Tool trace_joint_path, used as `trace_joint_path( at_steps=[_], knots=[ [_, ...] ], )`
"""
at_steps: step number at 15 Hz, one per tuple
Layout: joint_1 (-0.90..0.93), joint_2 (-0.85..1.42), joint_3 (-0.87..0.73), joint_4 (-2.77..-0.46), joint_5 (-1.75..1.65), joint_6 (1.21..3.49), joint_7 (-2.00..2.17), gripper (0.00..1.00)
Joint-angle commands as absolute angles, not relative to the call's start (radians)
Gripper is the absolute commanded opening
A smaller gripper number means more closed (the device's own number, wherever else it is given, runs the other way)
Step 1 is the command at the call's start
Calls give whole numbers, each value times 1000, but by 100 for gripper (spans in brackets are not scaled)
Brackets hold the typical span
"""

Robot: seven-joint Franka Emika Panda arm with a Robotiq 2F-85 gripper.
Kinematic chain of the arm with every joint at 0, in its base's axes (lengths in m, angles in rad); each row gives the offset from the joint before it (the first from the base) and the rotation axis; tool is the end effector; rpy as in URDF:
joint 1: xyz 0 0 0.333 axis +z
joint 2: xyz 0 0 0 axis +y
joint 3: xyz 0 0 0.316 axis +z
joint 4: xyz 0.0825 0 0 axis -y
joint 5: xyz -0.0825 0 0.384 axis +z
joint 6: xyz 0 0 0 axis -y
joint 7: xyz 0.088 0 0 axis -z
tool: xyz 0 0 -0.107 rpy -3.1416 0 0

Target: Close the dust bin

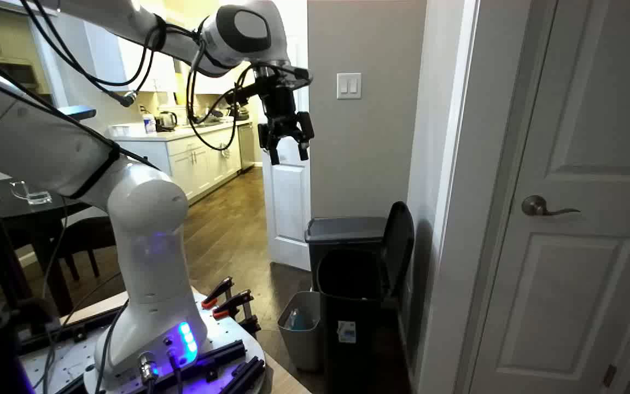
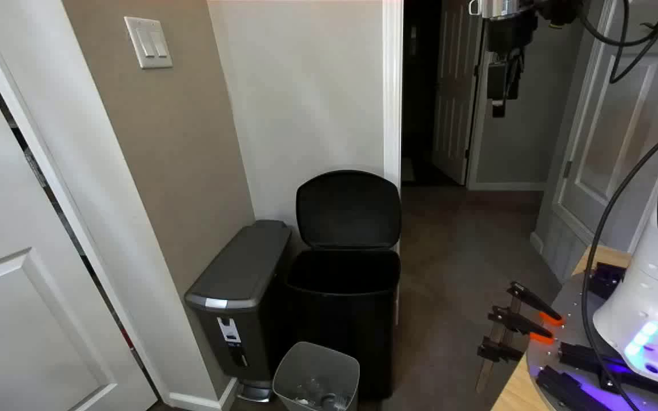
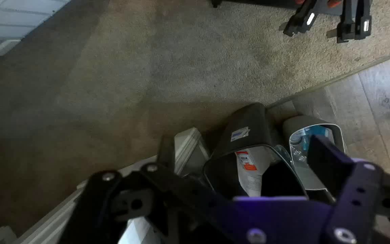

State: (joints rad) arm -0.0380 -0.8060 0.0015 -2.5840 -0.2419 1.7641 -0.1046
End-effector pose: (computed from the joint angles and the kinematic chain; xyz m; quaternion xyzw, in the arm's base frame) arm 0.3079 -0.0323 0.5074 0.9912 0.0575 -0.0153 0.1180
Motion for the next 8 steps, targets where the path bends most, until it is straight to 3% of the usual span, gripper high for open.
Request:
trace_joint_path(
  at_steps=[1,8],
  knots=[
    [-25,-805,-8,-2581,-249,1760,-97,100],
    [-23,-806,-5,-2587,-246,1775,-89,100]
  ],
)
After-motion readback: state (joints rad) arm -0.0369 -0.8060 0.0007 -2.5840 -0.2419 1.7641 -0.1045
